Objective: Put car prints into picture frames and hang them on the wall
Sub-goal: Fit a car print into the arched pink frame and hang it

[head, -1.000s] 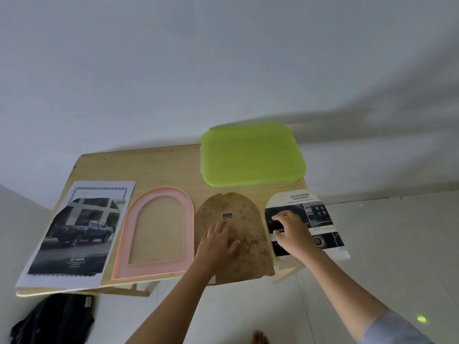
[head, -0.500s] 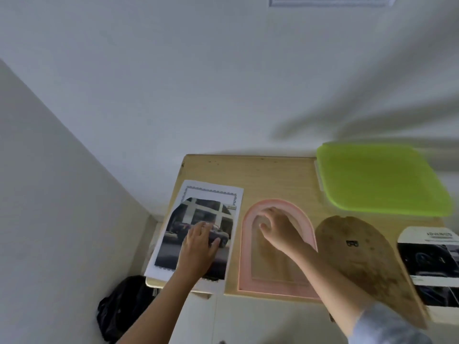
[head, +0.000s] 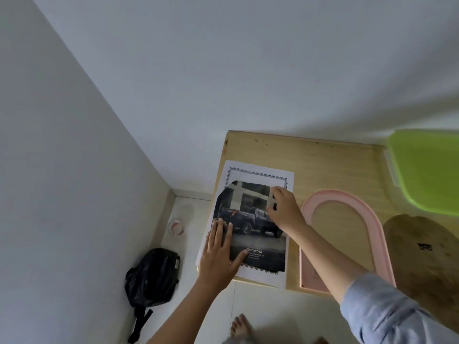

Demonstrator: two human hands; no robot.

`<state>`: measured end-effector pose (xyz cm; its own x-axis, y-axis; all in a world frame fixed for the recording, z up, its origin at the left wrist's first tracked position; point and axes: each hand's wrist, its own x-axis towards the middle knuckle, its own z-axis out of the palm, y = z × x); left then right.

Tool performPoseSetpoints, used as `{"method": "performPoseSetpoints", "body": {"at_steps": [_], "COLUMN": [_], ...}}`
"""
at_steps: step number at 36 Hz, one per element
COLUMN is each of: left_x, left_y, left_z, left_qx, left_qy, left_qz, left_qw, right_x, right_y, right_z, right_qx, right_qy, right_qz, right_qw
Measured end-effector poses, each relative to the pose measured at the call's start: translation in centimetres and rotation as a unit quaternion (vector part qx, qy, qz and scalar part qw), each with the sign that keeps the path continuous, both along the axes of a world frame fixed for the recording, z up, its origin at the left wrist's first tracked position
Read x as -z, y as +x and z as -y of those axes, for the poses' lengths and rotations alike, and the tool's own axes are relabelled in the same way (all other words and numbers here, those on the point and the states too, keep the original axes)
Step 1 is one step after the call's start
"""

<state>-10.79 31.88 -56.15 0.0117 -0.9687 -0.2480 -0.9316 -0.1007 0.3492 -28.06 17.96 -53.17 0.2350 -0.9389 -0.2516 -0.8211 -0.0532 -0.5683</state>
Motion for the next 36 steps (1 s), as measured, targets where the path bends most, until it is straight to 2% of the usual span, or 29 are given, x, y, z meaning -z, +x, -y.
{"method": "performPoseSetpoints", "body": {"at_steps": [5,11,17,21,29,32,36], "left_x": [0.3,1.6,2.2,2.0,1.9,1.6,1.5], "left_y": [0.0,-0.1,-0.1,-0.1,-0.1,-0.1,-0.1], "left_z": [0.0,-0.2,-0.2,-0.3,-0.3,-0.3,-0.3], "left_qx": [0.003,-0.004,-0.007,-0.002,-0.006,-0.007,-0.005], "left_qy": [-0.005,-0.021,-0.04,-0.038,-0.039,-0.032,-0.031], "left_qz": [0.0,0.007,0.007,0.001,0.01,0.008,-0.003], "left_qw": [1.0,1.0,0.999,0.999,0.999,0.999,0.999], "right_x": [0.4,0.4,1.0,1.0,0.2,-0.6,-1.0], "right_y": [0.1,-0.1,-0.1,0.0,0.3,0.1,-1.3], "right_z": [0.3,0.4,0.6,1.2,2.0,2.1,1.9], "right_qx": [0.006,-0.009,-0.039,-0.038,0.015,0.04,0.095], "right_qy": [-0.05,-0.044,-0.047,-0.054,-0.076,-0.037,0.043], "right_qz": [-0.005,0.001,-0.058,-0.06,0.082,0.133,0.161], "right_qw": [0.999,0.999,0.996,0.996,0.994,0.99,0.982]}}
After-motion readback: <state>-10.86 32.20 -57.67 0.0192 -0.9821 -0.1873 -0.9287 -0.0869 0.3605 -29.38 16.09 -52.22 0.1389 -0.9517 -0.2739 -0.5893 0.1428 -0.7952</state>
